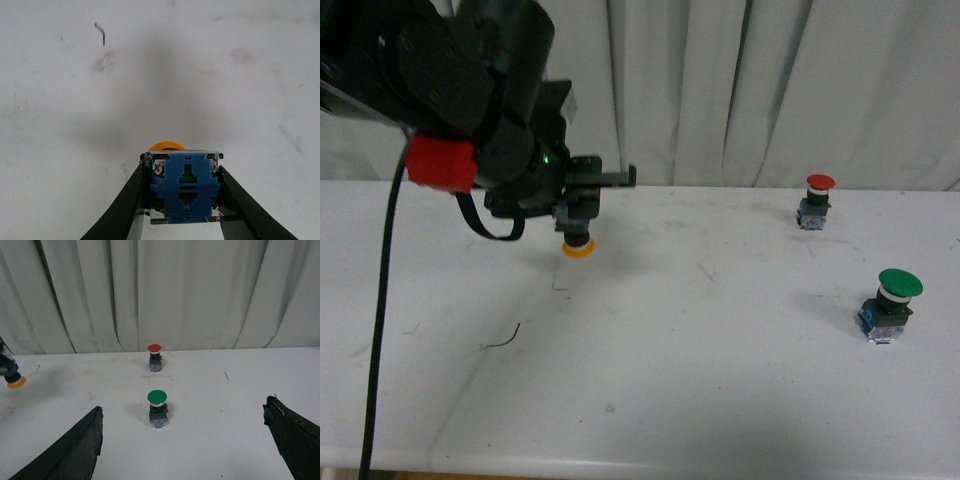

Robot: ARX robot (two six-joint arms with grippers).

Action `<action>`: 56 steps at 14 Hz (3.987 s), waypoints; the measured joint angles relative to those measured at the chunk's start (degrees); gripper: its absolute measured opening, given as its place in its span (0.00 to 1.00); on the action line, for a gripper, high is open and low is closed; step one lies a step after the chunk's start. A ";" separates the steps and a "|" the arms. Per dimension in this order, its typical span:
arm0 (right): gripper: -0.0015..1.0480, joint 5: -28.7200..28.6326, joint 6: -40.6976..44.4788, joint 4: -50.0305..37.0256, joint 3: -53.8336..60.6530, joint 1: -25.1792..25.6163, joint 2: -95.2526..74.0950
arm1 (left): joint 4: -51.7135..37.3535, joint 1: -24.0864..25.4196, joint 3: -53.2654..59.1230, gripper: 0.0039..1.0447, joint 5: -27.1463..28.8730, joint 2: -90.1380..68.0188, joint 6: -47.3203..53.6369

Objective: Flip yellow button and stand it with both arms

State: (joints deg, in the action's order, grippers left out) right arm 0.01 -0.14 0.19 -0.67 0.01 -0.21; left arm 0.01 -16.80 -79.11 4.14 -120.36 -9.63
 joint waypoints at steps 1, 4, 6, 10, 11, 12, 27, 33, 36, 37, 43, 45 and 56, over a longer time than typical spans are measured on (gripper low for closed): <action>0.94 0.00 0.00 0.00 0.00 0.00 0.00 | -1.99 -0.46 2.82 0.32 -1.33 4.57 0.20; 0.94 0.02 0.00 0.02 0.00 0.00 0.00 | -6.32 -2.49 14.03 0.32 -3.43 19.74 0.59; 0.94 0.00 0.00 0.00 0.00 0.00 0.00 | -8.28 -4.52 24.90 0.32 -5.31 31.26 -0.59; 0.94 0.02 0.00 0.00 0.00 0.00 0.00 | -12.50 -5.88 32.33 0.32 -11.32 38.27 -5.27; 0.94 0.00 0.00 0.00 0.00 0.00 0.00 | -14.82 -5.44 33.81 0.32 -14.97 38.25 -7.54; 0.94 0.00 0.00 0.02 0.00 0.00 0.00 | -18.05 -4.72 35.17 0.32 -19.32 38.23 -10.97; 0.94 0.02 0.00 0.00 0.00 0.00 0.00 | -72.67 -0.24 35.17 0.32 -38.77 14.12 -57.53; 0.94 -2.03 -0.59 -5.51 0.22 0.76 -0.94 | -73.35 -0.24 35.19 0.32 -38.88 13.90 -58.07; 0.94 -3.72 -3.61 -43.71 -0.13 0.81 -31.67 | -72.87 -0.20 35.56 0.32 -38.86 15.47 -57.86; 0.94 -3.67 -4.72 -54.73 -2.40 -0.50 -44.57 | -72.63 -0.13 35.56 0.32 -38.82 15.61 -57.83; 0.94 -4.35 -8.15 -64.94 -36.61 -9.07 -90.07 | -72.24 0.13 35.60 0.32 -39.10 15.74 -57.55; 0.94 -8.11 -11.34 -66.18 -40.00 -11.87 -89.92 | -72.15 0.13 35.60 0.32 -39.12 15.74 -57.46; 0.94 -40.11 -75.08 -73.66 -42.71 -9.49 -108.32 | -71.14 -0.31 36.28 0.32 -39.04 16.61 -56.57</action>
State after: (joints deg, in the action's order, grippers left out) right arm -40.10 -75.22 -73.47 -43.38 -9.48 -108.53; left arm -71.13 -17.10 -42.83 -34.89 -103.74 -66.19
